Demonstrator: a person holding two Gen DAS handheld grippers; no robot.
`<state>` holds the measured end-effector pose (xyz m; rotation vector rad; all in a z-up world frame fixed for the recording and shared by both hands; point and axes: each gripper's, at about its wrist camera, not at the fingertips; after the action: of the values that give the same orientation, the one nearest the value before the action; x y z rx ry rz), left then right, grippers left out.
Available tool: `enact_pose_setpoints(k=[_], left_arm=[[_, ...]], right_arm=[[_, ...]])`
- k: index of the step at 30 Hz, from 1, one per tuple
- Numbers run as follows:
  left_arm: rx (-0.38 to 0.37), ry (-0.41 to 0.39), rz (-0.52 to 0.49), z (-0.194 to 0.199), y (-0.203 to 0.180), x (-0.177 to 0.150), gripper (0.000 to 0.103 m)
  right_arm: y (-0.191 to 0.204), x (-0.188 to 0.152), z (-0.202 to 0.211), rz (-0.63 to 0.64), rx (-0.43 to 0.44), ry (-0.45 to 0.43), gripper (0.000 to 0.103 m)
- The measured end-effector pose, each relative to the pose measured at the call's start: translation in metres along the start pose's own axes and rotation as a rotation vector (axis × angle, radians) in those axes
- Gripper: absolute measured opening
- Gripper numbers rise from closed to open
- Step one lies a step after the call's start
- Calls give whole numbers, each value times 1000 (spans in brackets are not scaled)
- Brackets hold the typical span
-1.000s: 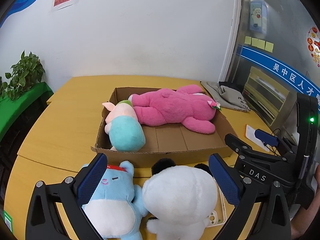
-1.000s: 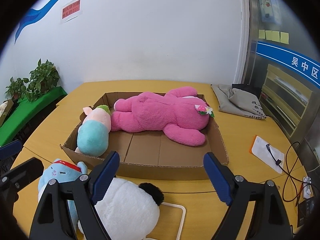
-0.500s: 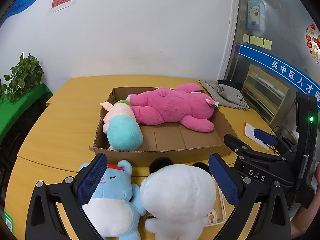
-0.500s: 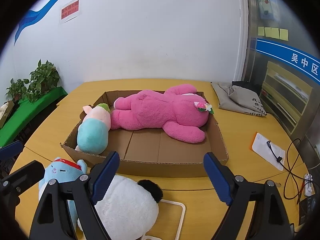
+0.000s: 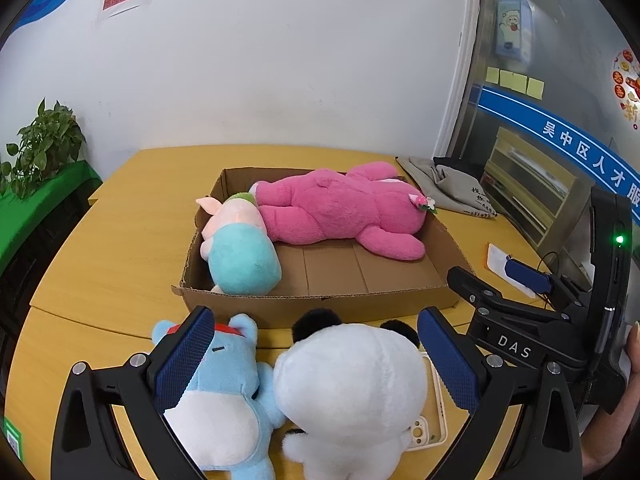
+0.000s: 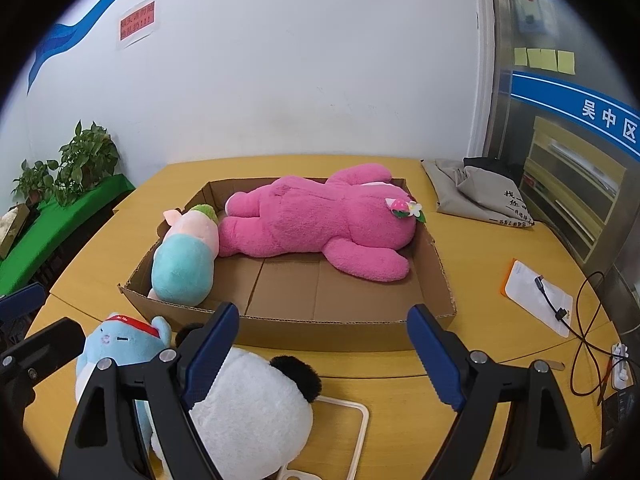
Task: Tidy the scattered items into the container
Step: 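Open both grippers and withdraw them from the pig plush, then close both grippers on the white panda plush on the table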
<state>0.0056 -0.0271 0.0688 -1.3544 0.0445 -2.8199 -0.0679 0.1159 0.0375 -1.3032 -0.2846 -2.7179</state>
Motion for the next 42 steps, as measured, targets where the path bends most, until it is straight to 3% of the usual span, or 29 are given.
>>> enact_pose_setpoints(k=[13, 17, 23, 29, 31, 33, 37, 42], left_arm=[[-34, 24, 10, -8, 0, -3, 103], [-79, 53, 25, -15, 5, -7, 103], [-121, 131, 5, -43, 9, -19, 103], [-214, 243, -20, -95, 3, -36, 103], [-214, 284, -30, -110, 1, -43, 103], [-260, 303, 6, -118, 5, -48, 102], [-324, 330, 37, -125, 12, -54, 85], [-294, 316, 39, -120, 11, -58, 76]], right_arm=[[-2, -6, 0, 5, 27, 4, 87], [-4, -15, 1, 27, 55, 3, 91], [-19, -56, -9, 14, 208, 101, 99], [-11, -106, -30, 37, 393, 228, 101], [-5, -111, -36, 35, 401, 239, 101], [1, -113, -44, 45, 421, 249, 101], [3, -116, -62, 20, 438, 278, 97], [12, -118, -62, 61, 444, 242, 84]])
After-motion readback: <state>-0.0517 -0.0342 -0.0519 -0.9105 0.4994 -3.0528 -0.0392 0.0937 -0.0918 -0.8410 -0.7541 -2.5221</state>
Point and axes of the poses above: each gripper's, at about its wrist camera, not at the fingertips, and z roughly against the way its jaws point, y to its left, x to its top, and after that the axes turned 7 degrees about -z, right-handed
